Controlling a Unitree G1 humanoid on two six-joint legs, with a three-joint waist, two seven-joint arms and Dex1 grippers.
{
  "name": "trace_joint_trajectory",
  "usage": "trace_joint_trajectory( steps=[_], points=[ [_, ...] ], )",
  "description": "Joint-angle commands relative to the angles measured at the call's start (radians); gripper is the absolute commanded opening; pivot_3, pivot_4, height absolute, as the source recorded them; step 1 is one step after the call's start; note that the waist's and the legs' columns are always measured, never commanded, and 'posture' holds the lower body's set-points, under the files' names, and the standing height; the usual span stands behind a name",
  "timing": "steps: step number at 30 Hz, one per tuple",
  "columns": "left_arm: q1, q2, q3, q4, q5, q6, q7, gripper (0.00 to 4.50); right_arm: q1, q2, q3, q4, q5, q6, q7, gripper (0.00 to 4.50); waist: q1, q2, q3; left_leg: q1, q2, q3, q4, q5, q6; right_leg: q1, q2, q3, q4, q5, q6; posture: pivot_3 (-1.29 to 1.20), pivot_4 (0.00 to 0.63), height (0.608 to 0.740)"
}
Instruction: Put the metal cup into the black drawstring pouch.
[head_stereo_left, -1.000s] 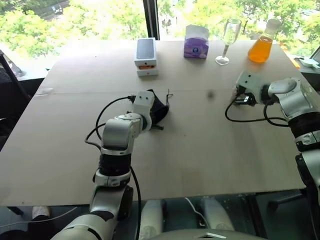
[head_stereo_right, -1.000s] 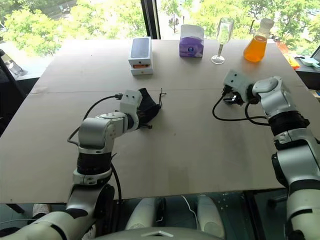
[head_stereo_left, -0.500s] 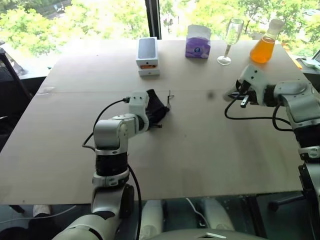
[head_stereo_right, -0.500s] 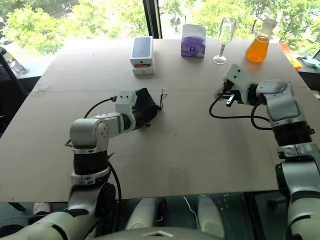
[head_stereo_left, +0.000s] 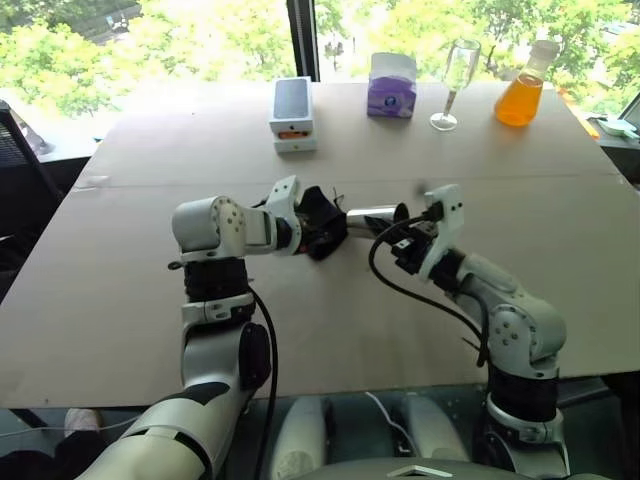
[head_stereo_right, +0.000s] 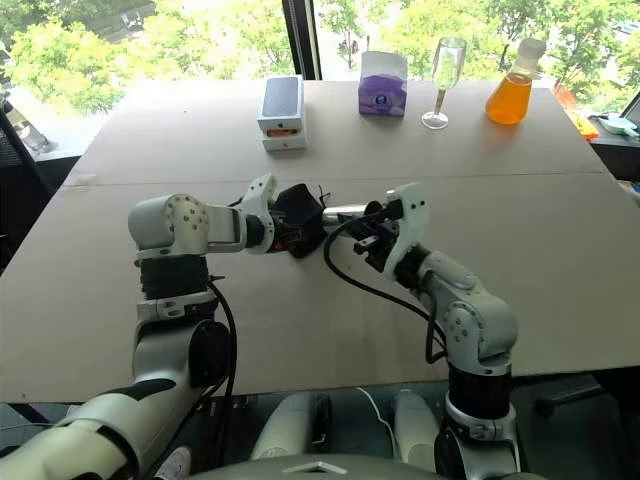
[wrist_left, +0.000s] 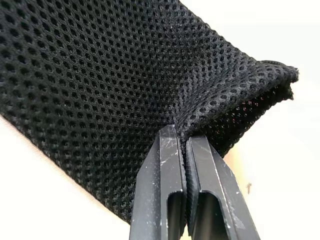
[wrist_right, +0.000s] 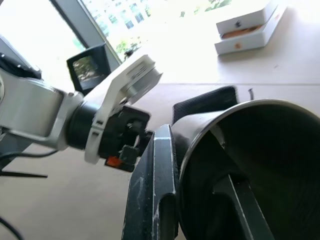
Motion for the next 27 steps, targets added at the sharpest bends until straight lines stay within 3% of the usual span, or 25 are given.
trace_joint_trajectory(
  steps=[1, 7, 17, 21, 27],
  points=[
    [-0.037, 0.017, -0.028, -0.002, -0.048, -0.001, -0.035, 0.00, -0.025, 0.059, -0.014, 0.098, 0.026, -0.110, -0.023, 0.01, -0.001, 0.000, 0.000, 0.000, 0.000, 0.001, 0.000, 0.000, 0.000, 0.000, 0.000, 0.001, 0.000, 0.000, 0.000, 0.00, 0.150, 0.740],
    [-0.016, 0.023, -0.012, -0.050, -0.112, 0.002, -0.036, 0.00, -0.026, 0.078, 0.010, 0.224, 0.029, -0.195, -0.025, 0.01, -0.002, 0.000, 0.000, 0.000, 0.001, 0.000, -0.001, 0.000, 0.000, 0.000, 0.000, 0.001, -0.001, 0.000, 0.000, 0.00, 0.150, 0.740],
    [-0.003, 0.001, -0.009, -0.182, -0.171, 0.002, 0.020, 0.00, -0.008, 0.001, 0.136, 0.270, -0.043, -0.241, 0.016, 0.01, -0.002, -0.001, 0.001, 0.000, 0.001, 0.001, -0.001, 0.000, 0.000, -0.001, -0.001, 0.002, -0.001, 0.000, 0.000, 0.00, 0.150, 0.740],
    [-0.020, -0.024, 0.016, -0.198, -0.222, 0.002, 0.063, 0.00, -0.026, -0.010, 0.189, 0.292, -0.112, -0.345, 0.007, 0.01, -0.005, -0.001, 0.001, 0.000, 0.001, 0.001, -0.001, 0.000, 0.000, -0.001, -0.001, 0.002, -0.001, 0.000, 0.000, 0.00, 0.150, 0.740],
    [-0.033, -0.033, 0.042, -0.173, -0.322, 0.002, 0.141, 0.00, -0.098, 0.080, 0.159, 0.419, -0.143, -0.610, -0.016, 0.01, -0.008, -0.001, 0.001, -0.001, 0.001, 0.001, -0.002, 0.000, 0.000, -0.003, 0.000, 0.002, 0.000, 0.000, 0.000, 0.00, 0.150, 0.740]
  ],
)
